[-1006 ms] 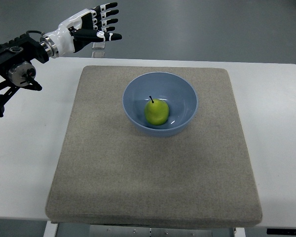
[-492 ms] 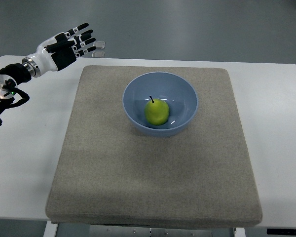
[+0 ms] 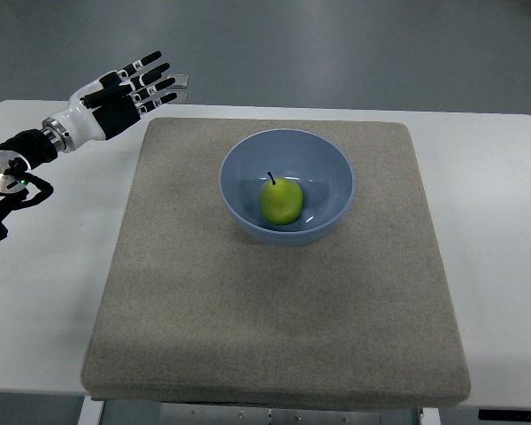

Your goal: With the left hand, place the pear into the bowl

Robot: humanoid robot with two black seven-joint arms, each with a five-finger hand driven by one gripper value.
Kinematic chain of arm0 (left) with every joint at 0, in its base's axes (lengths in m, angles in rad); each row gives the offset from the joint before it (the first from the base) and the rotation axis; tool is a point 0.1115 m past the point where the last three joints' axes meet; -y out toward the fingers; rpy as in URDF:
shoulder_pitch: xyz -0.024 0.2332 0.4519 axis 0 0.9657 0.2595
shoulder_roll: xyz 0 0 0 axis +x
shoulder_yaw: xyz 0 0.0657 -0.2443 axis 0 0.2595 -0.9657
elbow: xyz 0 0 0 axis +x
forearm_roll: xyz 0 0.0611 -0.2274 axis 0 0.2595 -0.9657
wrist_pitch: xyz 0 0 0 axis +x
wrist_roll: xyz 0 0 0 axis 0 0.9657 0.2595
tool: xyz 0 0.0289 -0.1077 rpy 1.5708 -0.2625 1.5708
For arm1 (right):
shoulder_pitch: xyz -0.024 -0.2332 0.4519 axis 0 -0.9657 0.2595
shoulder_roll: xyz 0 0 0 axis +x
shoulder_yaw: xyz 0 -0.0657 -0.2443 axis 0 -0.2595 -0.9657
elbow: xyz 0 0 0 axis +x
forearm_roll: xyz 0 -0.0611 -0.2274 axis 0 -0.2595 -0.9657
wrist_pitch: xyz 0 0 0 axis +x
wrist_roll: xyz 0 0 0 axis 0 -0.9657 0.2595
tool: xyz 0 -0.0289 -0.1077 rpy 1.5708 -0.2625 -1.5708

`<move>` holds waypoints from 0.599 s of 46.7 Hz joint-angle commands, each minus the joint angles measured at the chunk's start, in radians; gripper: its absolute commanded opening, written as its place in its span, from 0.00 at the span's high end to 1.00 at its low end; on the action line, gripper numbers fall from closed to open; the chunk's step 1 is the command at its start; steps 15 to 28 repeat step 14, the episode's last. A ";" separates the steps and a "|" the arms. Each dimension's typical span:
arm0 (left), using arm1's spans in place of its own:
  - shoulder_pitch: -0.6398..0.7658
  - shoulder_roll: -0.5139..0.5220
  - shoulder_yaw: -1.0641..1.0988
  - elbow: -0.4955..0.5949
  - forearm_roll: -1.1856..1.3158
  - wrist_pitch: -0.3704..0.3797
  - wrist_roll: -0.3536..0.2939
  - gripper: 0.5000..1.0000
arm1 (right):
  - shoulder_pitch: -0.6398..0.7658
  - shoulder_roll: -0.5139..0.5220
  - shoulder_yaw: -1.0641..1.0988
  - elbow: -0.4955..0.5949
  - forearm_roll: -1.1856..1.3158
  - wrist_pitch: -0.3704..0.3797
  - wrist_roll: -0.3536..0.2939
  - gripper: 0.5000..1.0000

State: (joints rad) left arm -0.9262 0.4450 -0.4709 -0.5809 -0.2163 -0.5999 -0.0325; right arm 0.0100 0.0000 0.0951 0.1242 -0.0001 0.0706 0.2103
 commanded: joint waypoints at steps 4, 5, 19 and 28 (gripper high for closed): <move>0.007 0.003 0.000 0.001 0.000 0.002 0.000 0.01 | -0.001 0.000 0.000 0.005 -0.001 0.003 0.000 0.15; 0.007 0.004 0.001 0.001 0.000 0.002 0.000 0.01 | -0.001 0.000 0.000 0.008 -0.001 0.003 0.000 0.15; 0.009 0.004 0.001 0.003 0.008 0.000 0.000 0.01 | -0.002 0.000 0.002 0.014 -0.001 0.003 0.003 0.15; 0.009 0.004 0.001 0.003 0.008 0.000 0.000 0.01 | -0.002 0.000 0.002 0.014 -0.001 0.003 0.003 0.15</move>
